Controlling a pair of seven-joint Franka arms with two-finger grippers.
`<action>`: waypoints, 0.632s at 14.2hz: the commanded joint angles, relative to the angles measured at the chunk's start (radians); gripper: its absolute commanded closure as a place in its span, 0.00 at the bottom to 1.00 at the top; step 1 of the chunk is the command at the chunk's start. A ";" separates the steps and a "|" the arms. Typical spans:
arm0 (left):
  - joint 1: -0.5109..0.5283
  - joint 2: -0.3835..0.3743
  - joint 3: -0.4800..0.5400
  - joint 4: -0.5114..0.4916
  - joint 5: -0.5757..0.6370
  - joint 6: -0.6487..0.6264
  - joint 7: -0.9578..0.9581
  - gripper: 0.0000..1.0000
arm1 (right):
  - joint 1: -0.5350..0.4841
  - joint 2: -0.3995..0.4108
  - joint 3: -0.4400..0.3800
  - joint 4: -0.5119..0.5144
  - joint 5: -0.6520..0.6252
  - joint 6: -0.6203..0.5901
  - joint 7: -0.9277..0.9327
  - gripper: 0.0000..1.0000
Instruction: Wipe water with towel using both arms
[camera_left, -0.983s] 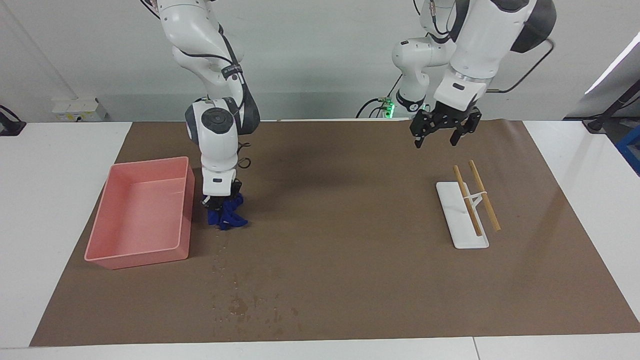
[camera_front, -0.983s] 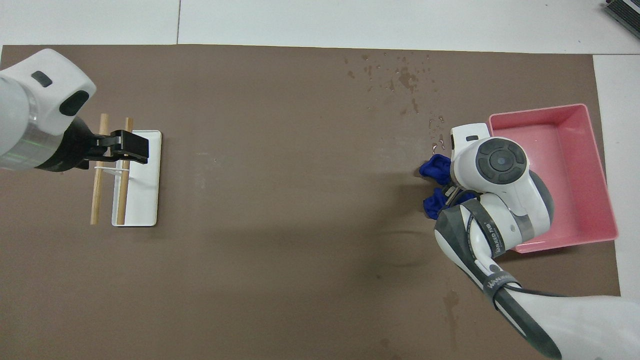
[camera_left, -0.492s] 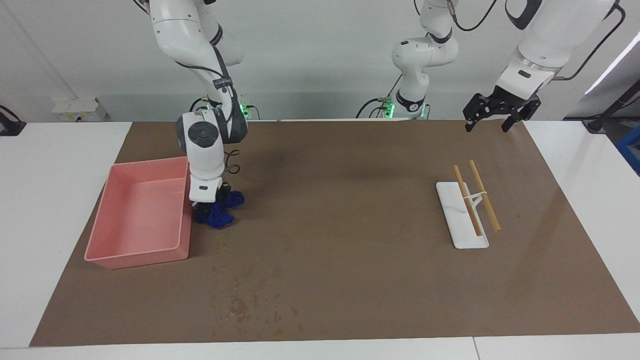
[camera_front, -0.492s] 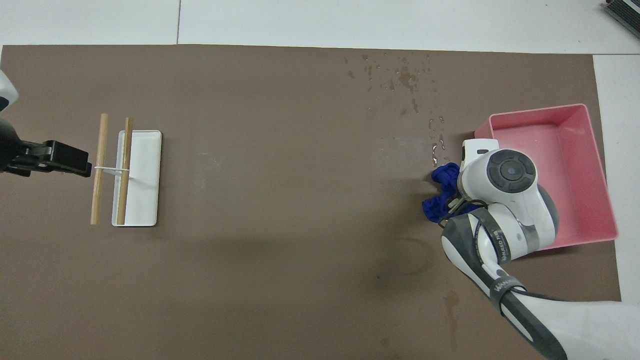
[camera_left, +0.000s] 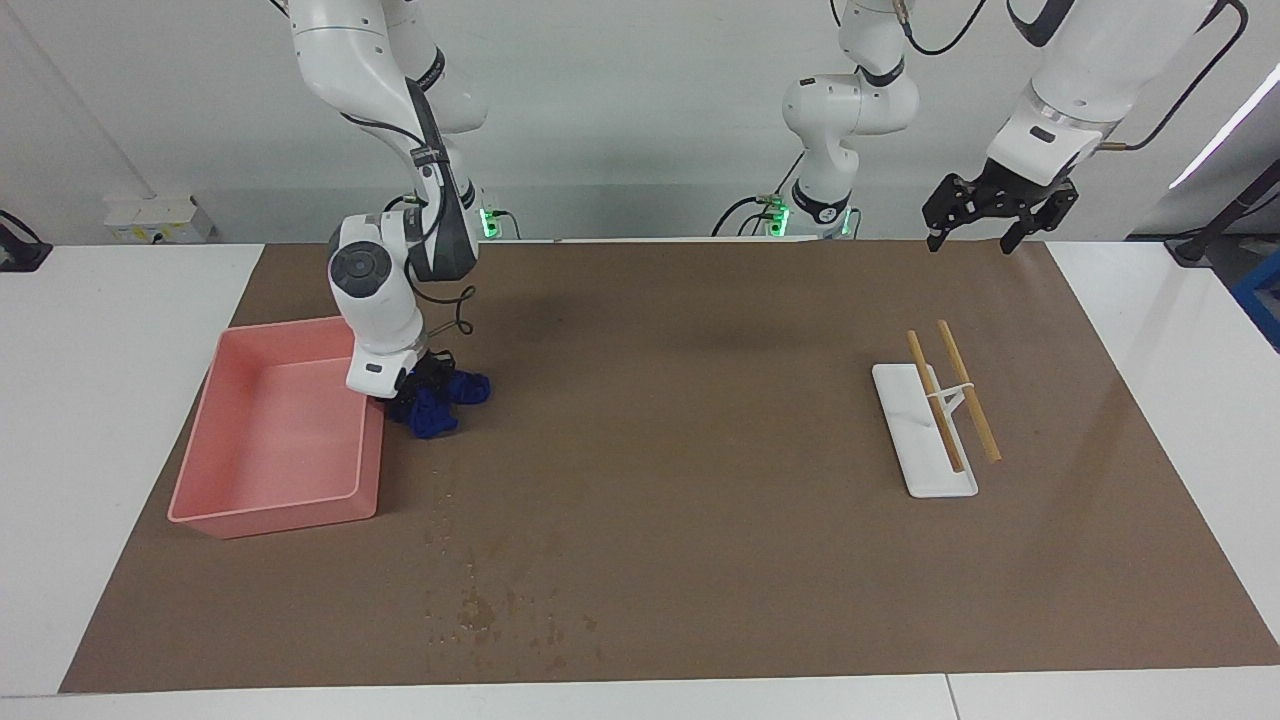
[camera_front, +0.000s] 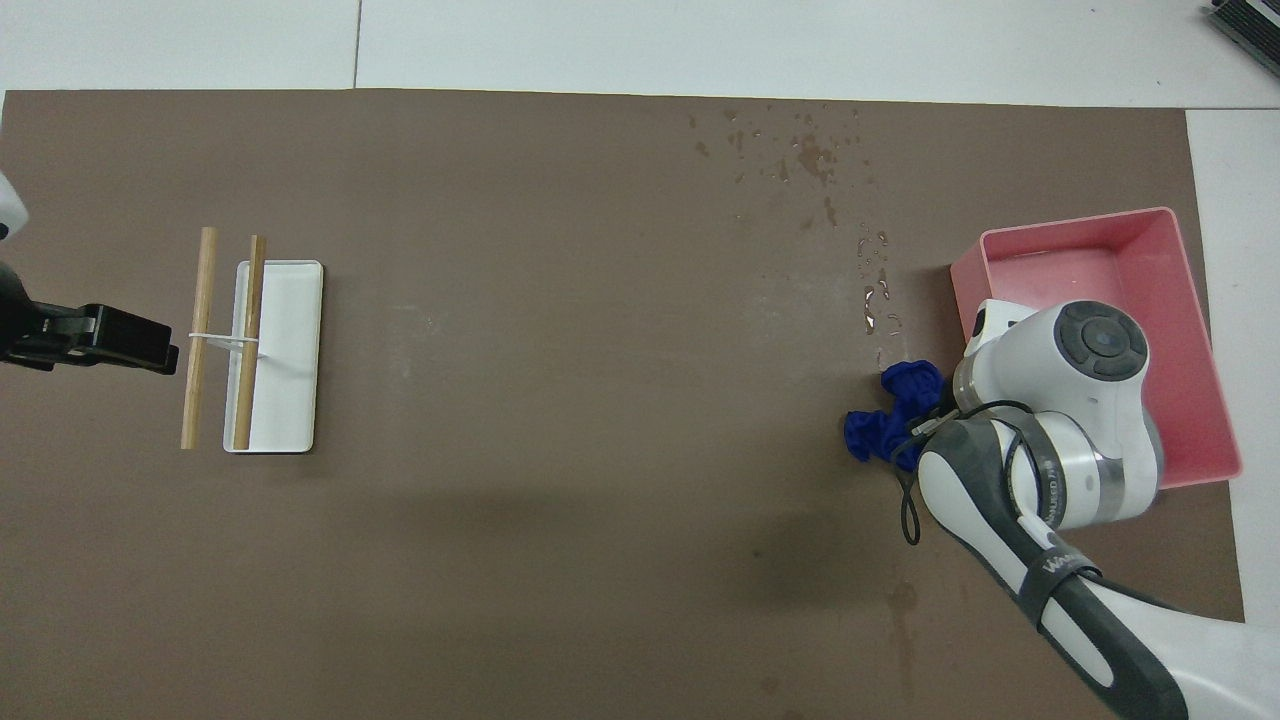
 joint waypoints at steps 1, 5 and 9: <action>0.031 -0.014 -0.013 0.000 0.006 0.010 0.010 0.00 | -0.019 -0.002 0.015 -0.155 0.066 -0.031 0.034 1.00; 0.027 -0.015 -0.016 -0.005 0.005 0.006 0.010 0.00 | -0.017 -0.027 0.015 -0.187 0.066 -0.098 0.056 1.00; 0.028 -0.018 -0.016 -0.011 0.003 0.014 0.007 0.00 | -0.013 -0.049 0.015 -0.216 0.066 -0.161 0.056 1.00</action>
